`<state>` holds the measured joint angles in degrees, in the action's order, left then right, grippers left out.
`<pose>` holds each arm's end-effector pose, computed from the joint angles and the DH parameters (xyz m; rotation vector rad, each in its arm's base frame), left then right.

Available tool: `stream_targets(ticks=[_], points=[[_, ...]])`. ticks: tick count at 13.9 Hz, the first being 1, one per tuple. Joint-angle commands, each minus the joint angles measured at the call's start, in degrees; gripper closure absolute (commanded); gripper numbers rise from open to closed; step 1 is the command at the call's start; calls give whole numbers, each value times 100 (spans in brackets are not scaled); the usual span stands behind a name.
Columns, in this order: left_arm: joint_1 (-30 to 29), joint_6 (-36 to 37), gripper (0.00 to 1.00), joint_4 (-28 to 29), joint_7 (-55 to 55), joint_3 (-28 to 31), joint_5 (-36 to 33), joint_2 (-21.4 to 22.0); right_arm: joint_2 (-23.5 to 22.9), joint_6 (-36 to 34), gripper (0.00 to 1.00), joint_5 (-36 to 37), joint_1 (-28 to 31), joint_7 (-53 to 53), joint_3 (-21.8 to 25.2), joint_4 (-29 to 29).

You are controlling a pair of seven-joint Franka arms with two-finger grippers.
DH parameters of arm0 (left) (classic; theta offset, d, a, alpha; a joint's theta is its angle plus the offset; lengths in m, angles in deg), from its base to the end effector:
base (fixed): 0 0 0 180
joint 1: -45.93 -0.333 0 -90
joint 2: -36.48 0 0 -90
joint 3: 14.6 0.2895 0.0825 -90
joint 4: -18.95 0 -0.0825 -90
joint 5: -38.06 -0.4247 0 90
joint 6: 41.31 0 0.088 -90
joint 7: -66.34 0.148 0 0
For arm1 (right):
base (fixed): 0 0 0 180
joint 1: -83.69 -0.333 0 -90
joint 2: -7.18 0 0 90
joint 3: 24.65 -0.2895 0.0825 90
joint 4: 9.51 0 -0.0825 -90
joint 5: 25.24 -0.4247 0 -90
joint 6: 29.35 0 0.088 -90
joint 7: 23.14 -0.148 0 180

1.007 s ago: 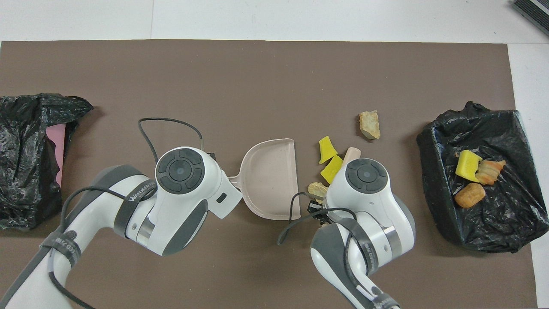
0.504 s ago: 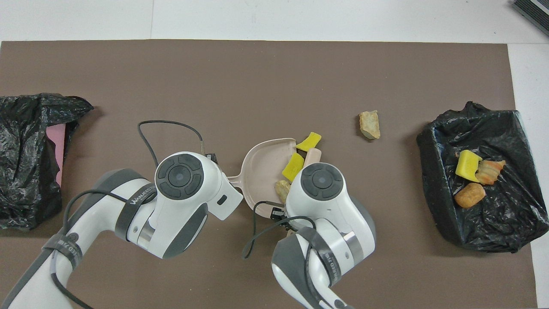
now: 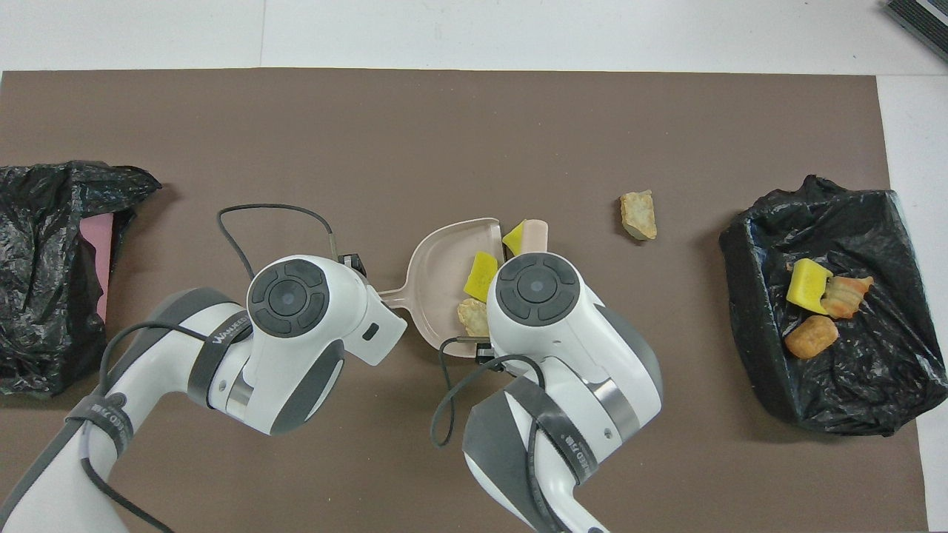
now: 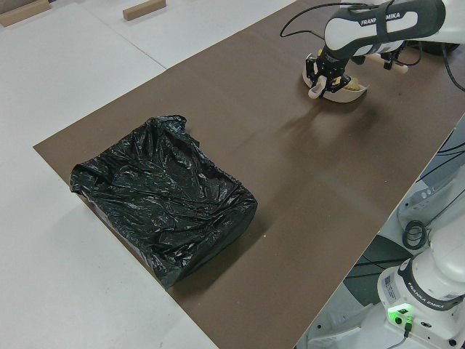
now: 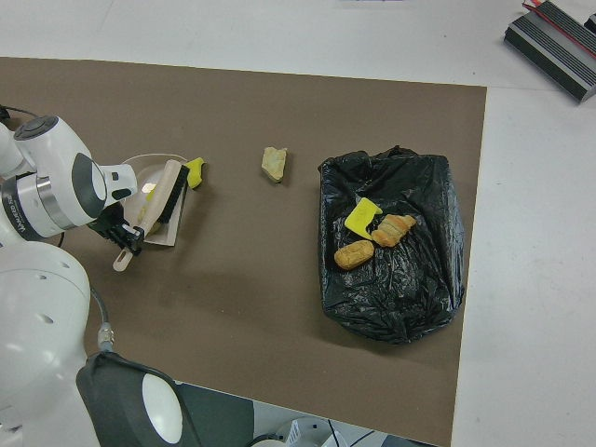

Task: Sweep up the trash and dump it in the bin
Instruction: 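Sweep the remaining sponge and bread pieces into the dustpan with the right gripper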

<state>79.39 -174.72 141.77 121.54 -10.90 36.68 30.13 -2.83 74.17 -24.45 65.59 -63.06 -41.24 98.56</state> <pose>0.5164 -0.2937 0.2664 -2.2681 2.1117 -0.1036 0.4896 0.3349 0.3154 3.0010 -0.1267 -0.3301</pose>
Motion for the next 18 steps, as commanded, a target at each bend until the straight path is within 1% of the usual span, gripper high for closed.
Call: stream_targets(ticks=[1,3,5,7,8,10,12,13,15,18], points=[[-59,-72,100,-65,-228,-10,94,-33,-343,-288,100,577,297,606,-28,-445],[11,165,100,-206,-710,8,94,-68,-518,-306,100,930,727,941,-45,-558],[38,377,100,-276,-1097,8,85,-68,-764,-463,100,1088,1132,1361,-28,-970],[90,718,100,-338,-1379,-10,59,-60,-905,-823,100,1623,1370,1854,-28,-1103],[134,894,100,-382,-1511,-10,33,-60,-993,-929,100,1852,1484,2013,-28,-1286],[204,1167,100,-487,-1696,-10,24,-60,-1239,-1026,100,2099,1756,2311,-19,-1560],[275,1466,100,-592,-1941,-10,-115,-60,-1424,-1018,100,2581,1819,2480,-28,-1587],[379,1554,100,-628,-2134,-18,-247,-60,-1468,-983,100,2679,1819,2506,-28,-1561],[503,1573,100,-576,-2426,-19,-292,-25,-1600,-895,100,2680,1889,2515,-28,-1543],[495,1433,100,-462,-2426,-27,-328,2,-1697,-895,100,2453,1776,2524,-45,-1456]])
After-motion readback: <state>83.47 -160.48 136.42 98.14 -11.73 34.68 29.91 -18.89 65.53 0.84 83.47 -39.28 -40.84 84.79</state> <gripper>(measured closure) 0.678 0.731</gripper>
